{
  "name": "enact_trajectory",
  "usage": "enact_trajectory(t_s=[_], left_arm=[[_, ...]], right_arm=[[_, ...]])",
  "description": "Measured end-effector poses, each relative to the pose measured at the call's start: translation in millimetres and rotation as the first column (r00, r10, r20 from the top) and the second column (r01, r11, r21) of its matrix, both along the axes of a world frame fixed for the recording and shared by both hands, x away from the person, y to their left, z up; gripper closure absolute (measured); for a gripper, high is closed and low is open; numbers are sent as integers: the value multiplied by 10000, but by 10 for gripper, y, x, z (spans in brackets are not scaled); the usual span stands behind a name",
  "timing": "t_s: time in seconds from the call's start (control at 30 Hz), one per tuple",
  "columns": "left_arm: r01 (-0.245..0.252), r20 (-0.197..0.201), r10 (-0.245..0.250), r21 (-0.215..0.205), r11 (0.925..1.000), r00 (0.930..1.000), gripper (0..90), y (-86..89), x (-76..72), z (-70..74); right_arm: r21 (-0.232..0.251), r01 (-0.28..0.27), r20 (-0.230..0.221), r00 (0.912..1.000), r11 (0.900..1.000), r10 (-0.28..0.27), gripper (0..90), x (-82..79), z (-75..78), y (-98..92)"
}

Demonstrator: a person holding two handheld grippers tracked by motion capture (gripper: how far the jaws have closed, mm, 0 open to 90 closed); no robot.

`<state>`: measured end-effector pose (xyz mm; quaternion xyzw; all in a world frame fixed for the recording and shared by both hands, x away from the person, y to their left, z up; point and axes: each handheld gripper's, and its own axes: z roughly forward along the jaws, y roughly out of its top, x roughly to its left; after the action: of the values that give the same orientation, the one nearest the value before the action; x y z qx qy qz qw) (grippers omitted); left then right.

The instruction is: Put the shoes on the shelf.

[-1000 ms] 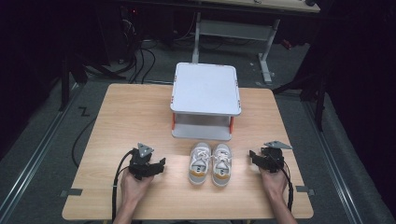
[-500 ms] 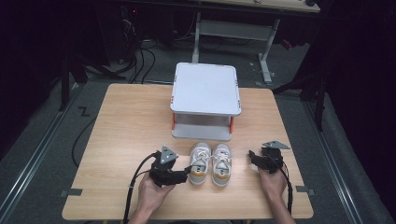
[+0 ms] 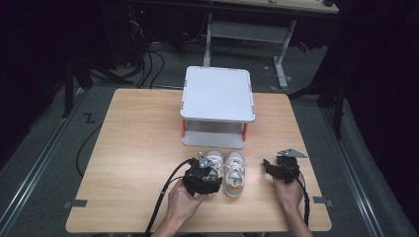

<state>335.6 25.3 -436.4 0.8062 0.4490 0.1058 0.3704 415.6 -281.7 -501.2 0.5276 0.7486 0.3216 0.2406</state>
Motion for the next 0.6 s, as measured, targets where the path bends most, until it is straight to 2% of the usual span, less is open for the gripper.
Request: enact_trajectory(t_s=[0.17,0.37,0.5,0.6], left_arm=[[-121,-324,120,-28,9999,9994,447,-97,57,-39],[-345,-366,341,-119,9993,9987,446,-160,79,-37],[-521,-630,504,-249,9983,9967,425,-174,86,-23],[-634,-521,623,-187,9978,9967,421,-206,81,-27]], right_arm=[[13,-18,-16,10000,10000,18,399,1,0,-1],[0,-29,-3,10000,10000,29,399,3,0,-2],[-4,-36,6,10000,10000,36,398,5,0,-1],[4,-24,-5,10000,10000,24,398,4,0,1]])
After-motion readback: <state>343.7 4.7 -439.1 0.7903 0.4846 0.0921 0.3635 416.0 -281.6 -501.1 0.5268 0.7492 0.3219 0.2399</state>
